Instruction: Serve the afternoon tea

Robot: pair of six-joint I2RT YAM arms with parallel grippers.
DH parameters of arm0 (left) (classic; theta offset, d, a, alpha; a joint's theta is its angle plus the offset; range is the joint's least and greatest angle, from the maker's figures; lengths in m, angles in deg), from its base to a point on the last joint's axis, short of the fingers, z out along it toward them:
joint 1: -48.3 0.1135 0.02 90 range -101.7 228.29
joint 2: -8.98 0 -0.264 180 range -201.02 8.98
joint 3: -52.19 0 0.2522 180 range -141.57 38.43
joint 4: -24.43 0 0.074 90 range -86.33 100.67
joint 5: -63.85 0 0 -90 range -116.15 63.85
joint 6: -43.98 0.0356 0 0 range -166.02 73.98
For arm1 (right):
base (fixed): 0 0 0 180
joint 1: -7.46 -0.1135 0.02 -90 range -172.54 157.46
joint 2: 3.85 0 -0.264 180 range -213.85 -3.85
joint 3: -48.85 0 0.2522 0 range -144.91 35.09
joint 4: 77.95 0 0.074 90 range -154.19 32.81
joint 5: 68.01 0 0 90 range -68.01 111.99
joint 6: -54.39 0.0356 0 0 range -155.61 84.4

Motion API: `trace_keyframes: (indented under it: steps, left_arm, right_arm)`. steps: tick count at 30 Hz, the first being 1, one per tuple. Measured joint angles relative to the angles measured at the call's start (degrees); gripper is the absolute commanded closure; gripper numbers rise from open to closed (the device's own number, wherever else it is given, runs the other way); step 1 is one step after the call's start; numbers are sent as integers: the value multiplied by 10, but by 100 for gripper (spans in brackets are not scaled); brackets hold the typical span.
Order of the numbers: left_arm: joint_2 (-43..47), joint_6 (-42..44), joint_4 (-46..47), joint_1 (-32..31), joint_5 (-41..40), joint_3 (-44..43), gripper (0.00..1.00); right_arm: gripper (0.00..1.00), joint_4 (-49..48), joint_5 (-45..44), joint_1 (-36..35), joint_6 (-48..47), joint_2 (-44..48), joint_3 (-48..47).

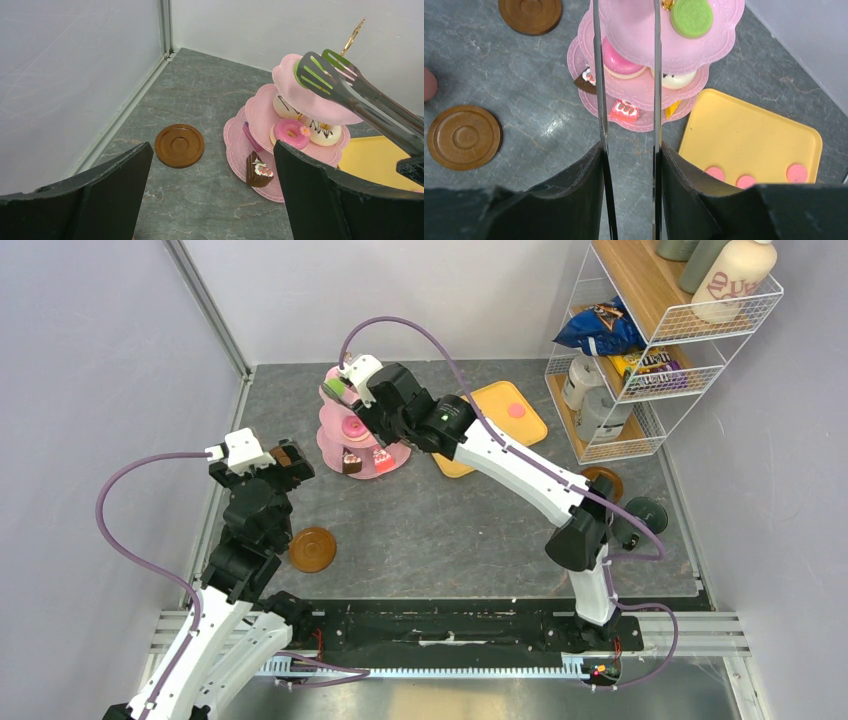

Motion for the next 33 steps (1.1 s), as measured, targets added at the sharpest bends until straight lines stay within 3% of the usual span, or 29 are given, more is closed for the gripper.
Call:
trace_keyframes:
  steps: [33]
  left_arm:
    - [0,0,0,0,12,0,1]
  right_arm:
    - [48,-67,-39,0,-30,-45,-8]
